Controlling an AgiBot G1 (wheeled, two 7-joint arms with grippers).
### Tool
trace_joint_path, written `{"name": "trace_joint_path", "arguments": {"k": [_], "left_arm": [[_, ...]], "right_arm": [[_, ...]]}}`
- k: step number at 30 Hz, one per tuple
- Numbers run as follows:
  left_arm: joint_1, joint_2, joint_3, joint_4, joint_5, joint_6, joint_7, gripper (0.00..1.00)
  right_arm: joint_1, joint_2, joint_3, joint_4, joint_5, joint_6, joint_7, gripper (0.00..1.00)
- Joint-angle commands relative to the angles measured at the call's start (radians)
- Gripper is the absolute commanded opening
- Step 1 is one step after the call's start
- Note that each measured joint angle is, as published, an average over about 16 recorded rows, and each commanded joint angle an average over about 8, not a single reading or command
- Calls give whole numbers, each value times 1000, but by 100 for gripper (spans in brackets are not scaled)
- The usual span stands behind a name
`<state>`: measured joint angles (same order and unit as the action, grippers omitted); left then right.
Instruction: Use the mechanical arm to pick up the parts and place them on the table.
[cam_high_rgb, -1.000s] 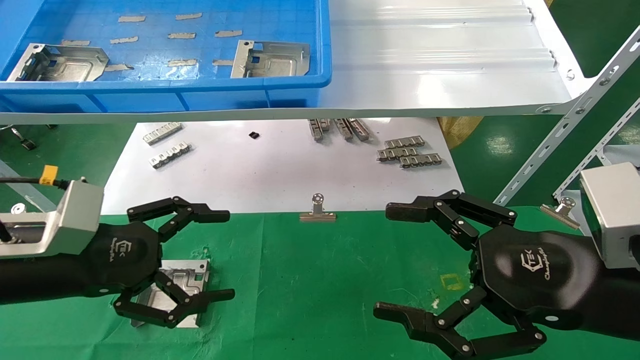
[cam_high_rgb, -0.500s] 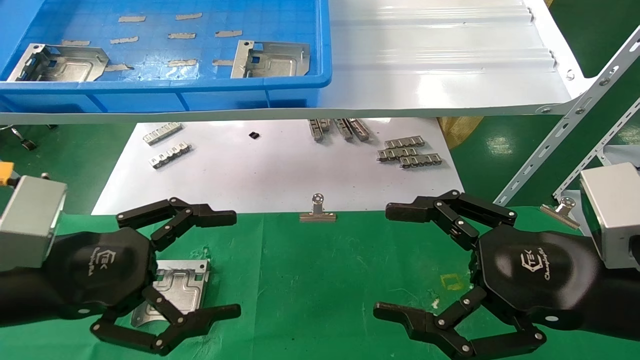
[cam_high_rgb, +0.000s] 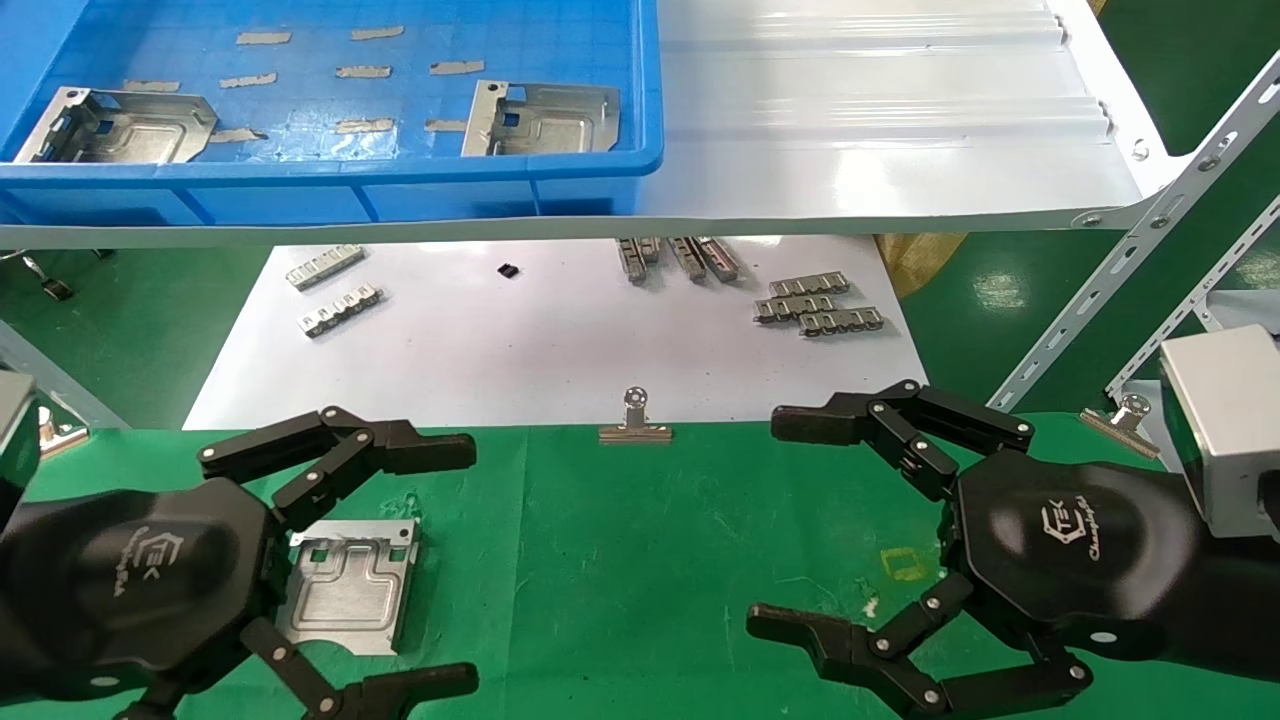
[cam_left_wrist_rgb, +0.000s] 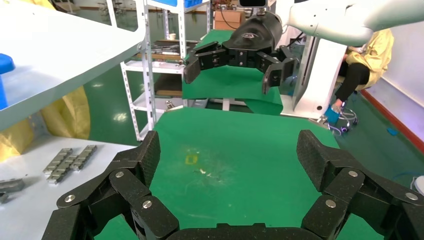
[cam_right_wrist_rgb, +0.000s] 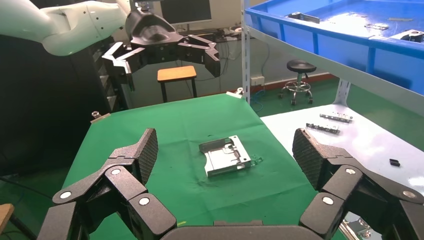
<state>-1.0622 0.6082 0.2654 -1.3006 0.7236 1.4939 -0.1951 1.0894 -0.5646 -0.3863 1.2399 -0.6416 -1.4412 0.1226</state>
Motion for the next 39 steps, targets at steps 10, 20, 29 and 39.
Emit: {"name": "trace_joint_path", "arguments": {"k": [10, 20, 29, 39], "left_arm": [[-2, 0, 3, 4, 1, 0, 2, 100], [-8, 2, 10, 11, 4, 0, 5, 100], [-10, 2, 12, 14, 6, 1, 6, 100], [-11, 3, 13, 16, 7, 2, 7, 100]], "right_arm": [[0, 0, 0, 0, 0, 0, 0, 100], [0, 0, 0, 0, 0, 0, 0, 100], [0, 0, 0, 0, 0, 0, 0, 100], [0, 0, 0, 0, 0, 0, 0, 100]]}}
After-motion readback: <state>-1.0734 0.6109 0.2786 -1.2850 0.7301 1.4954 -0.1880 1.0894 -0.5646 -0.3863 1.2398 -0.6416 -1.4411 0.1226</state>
